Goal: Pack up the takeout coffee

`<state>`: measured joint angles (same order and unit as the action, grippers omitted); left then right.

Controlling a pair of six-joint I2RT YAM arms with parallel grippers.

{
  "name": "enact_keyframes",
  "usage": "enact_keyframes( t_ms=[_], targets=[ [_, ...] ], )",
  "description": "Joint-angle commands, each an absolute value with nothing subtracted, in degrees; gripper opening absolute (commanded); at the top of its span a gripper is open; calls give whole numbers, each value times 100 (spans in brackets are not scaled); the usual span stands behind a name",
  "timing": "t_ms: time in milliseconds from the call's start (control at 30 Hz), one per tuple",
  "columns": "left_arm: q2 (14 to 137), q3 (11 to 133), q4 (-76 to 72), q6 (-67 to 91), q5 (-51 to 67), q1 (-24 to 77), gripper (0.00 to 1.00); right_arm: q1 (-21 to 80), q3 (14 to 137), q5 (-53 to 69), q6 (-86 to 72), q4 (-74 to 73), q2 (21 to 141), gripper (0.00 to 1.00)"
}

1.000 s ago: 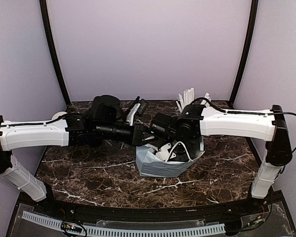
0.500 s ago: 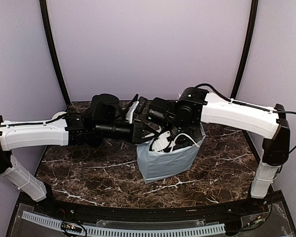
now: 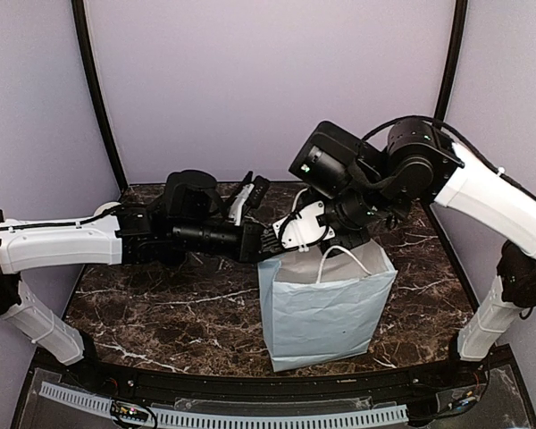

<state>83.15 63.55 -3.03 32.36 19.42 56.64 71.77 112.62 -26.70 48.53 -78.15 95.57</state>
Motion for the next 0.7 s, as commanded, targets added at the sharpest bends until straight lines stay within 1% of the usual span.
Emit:
enact_keyframes(
  t_ms=[0,200,300,367,400,433,467,533,667],
  targets=[
    [8020,6440,-42,3044,1744,5678,9,7222,11251,-3344,5066,-7395,9326,60],
    [7934,6414,-118,3019,1847,5677,9,7246,11598,-3597,5062,-7394,9184,61],
    [7901,6415,-310,2951,2154,5680,9,7226,11542,-3590,4915,-7183,8924,68],
    [7907,6487,-310,2873,2275,5671,16,7199,11472,-3618,4846,-7027,8774,73],
    [7931,6590,-278,2786,2320,5672,27,7183,11522,-3606,4778,-7000,8738,74],
    [7956,6661,-124,2742,2375,5675,32,7164,11621,-3567,4693,-7020,8721,74],
    [8029,6853,4,2641,2387,5677,40,7152,11753,-3516,4596,-7055,8720,75],
    [8183,7194,488,2415,2425,5678,47,7077,12040,-3401,4396,-7119,8719,76],
    [8493,7834,1460,1897,2685,5687,52,6909,12342,-3367,4192,-7185,8634,77]
  ],
)
